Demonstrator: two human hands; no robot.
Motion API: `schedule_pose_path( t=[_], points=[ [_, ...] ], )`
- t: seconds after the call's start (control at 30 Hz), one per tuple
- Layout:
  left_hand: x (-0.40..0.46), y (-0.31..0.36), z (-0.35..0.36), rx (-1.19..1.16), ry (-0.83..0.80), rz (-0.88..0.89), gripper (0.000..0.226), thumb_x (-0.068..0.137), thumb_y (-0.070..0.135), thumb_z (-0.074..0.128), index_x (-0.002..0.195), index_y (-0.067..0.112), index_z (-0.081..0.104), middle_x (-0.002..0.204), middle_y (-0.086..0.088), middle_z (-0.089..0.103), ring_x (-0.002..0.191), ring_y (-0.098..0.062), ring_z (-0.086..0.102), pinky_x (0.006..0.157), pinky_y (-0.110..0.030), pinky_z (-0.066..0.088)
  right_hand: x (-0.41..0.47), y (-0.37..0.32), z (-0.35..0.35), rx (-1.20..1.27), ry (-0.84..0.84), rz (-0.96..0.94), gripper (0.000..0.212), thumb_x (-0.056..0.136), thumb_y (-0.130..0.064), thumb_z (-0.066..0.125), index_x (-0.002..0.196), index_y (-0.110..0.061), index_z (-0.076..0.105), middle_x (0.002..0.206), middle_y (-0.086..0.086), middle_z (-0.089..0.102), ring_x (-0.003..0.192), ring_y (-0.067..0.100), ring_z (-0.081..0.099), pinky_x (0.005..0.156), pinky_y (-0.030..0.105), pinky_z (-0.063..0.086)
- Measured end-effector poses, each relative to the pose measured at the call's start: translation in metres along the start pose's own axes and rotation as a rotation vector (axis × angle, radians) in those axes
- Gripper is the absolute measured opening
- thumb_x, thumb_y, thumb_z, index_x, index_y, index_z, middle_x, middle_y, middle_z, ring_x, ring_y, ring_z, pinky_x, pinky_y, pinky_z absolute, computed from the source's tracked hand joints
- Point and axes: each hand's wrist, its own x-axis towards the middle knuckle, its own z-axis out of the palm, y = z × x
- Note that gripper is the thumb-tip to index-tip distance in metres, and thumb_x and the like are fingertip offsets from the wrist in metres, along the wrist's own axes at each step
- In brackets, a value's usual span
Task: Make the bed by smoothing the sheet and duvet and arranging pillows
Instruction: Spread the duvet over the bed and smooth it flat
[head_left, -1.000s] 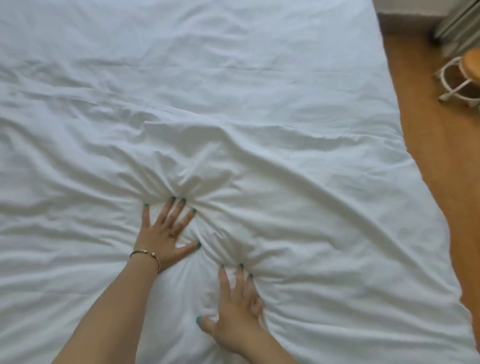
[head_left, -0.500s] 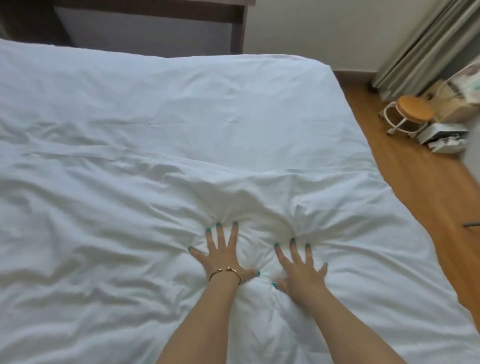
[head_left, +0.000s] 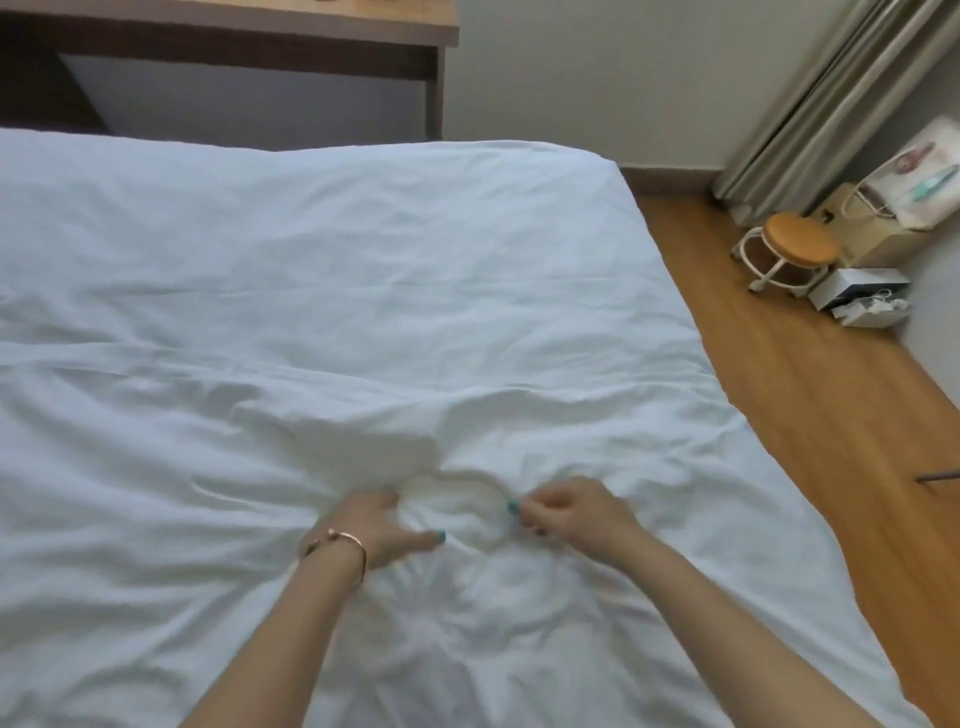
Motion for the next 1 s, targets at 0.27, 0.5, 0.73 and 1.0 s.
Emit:
schedule_pose_path(
  t=[0.27,0.5,0.73,1.0],
  points=[
    [0.086,0.124,-0.041,0.116,0.373,0.164,0.056,0.080,0.053,0.067,0.130,0.034,0.051,0.137,0.003,0.047,0.115,-0.023,0.056,0.084,-0.032,0.043,0.123,0.087,-0.096,-0.252,0.226,0.144,0.091,0.085,-0.032,0.070,0.151,-0.043,0.008,0.161,0.006,0.000,0.122,0.034,0.051,0.094,0.037,0.045],
    [0.092,0.123,0.003,0.437,0.234,0.043,0.077,0.069,0.064,0.066,0.127,0.026,0.033,0.120,-0.001,0.041,0.092,-0.027,0.061,0.071,-0.032,0.044,0.134,0.106,-0.103,-0.440,0.160,0.115,0.082,0.072,-0.049,0.075,0.137,-0.033,0.027,0.132,0.003,0.036,0.103,0.031,0.057,0.078,0.034,0.044],
    [0.097,0.145,-0.078,-0.351,0.244,0.217,0.020,0.089,0.030,0.067,0.084,0.011,0.064,0.072,-0.005,0.056,0.063,-0.017,0.060,0.069,-0.026,0.057,0.140,0.094,-0.183,0.153,0.121,-0.019,0.024,0.089,-0.034,0.066,0.078,-0.013,0.062,0.074,0.007,0.049,0.068,0.022,0.047,0.059,0.028,0.036],
    [0.094,0.185,0.027,0.018,0.485,0.381,0.083,0.086,0.060,0.053,0.146,0.054,-0.004,0.157,0.008,-0.022,0.147,-0.024,-0.016,0.109,-0.071,0.007,0.137,0.119,-0.117,0.195,0.466,-0.253,0.064,0.092,-0.033,0.062,0.145,-0.045,0.027,0.160,-0.004,-0.009,0.147,0.016,0.010,0.118,0.040,0.019]
  ],
)
